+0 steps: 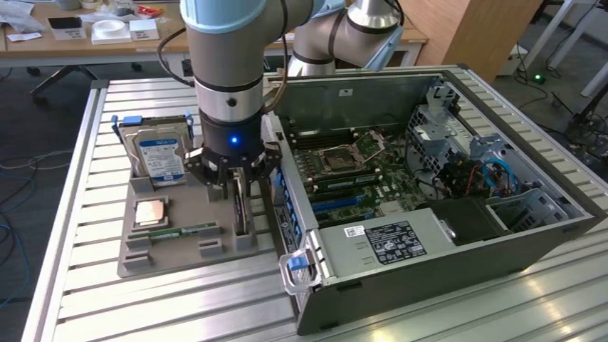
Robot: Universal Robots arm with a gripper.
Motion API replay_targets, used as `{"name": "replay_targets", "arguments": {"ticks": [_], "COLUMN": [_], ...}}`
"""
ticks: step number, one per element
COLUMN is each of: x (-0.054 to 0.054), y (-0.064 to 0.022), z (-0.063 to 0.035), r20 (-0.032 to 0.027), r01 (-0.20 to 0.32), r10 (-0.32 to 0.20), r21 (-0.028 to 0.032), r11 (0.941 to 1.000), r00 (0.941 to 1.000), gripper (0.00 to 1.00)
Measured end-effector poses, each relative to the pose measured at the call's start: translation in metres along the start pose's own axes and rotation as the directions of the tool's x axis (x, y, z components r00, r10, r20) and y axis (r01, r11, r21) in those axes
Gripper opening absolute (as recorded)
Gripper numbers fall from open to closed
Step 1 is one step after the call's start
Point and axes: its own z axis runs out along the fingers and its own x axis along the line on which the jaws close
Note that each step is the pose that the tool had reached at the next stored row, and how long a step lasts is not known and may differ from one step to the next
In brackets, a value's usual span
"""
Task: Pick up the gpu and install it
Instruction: 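Pick up the gpu and move the gpu toward the slot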
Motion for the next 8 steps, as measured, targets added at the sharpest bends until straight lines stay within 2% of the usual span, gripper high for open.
{"name": "replay_targets", "arguments": {"ticks": [4, 8], "x": [-0.0002, -0.0002], "y": [-0.0001, -0.0002], "z": [0.0065, 0.0062], "r20": [0.0018, 0.0008], "r01": [0.0, 0.0], "r10": [0.0, 0.0], "r21": [-0.0013, -0.0005], "r11": [1.0, 1.0], "r00": [1.0, 1.0], "gripper": [0.42, 0.42]}}
